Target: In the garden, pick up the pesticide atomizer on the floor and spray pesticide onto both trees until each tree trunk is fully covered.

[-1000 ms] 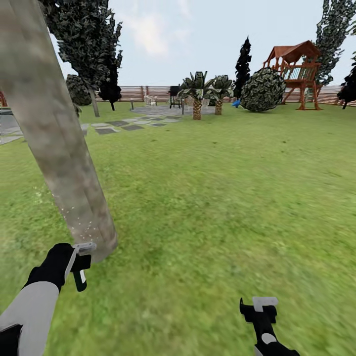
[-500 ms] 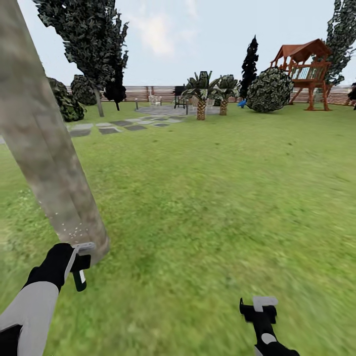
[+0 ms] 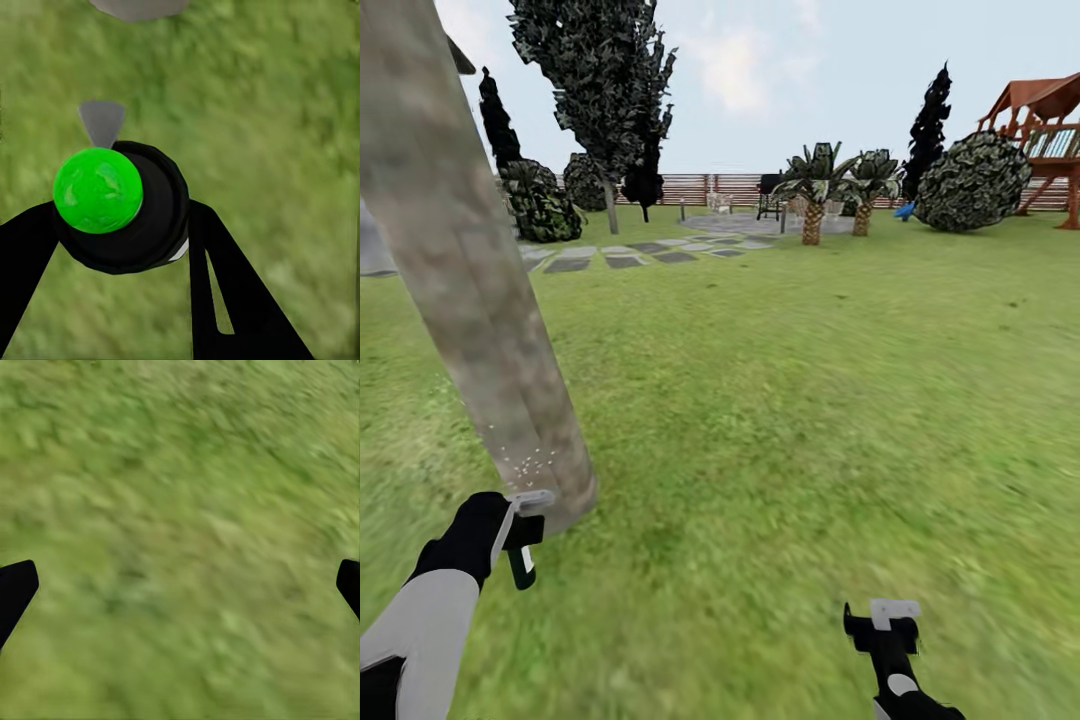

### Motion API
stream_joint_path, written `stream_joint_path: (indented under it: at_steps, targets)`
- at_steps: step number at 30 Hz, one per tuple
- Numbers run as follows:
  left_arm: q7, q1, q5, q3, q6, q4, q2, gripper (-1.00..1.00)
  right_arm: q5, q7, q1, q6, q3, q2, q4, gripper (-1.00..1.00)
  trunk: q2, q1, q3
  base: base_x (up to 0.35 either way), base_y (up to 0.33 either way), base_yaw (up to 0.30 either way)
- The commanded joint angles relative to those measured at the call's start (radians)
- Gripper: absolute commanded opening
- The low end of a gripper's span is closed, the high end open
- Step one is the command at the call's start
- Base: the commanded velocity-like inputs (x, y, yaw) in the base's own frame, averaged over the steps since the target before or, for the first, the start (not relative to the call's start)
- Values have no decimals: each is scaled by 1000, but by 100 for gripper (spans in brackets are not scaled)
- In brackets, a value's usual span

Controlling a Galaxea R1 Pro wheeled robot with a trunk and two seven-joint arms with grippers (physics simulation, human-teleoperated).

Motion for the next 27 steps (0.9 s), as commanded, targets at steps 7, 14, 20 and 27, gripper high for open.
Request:
stream_joint_path:
  at_steps: [7,14,20,27]
  targets:
    - [-8,-1,-11,4,4,0,-1,-100,10,-4,0,-1,-3,3,1,100,0,0,-2,175,-238,278]
    - [-8,-1,-11,5,4,0,-1,-100,10,-4,0,-1,-3,4,1,100,0,0,-5,149,-225,277]
    - [-10,-1,-10,5,4,0,-1,-100,10,-4,0,-1,-3,2,1,100,0,0,-9,12,-28,277]
    - [-23,-24,-11,-3,11,-19,-56,-100,10,-6,0,-1,-4,0,1,100,0,0,-13,0,0,276]
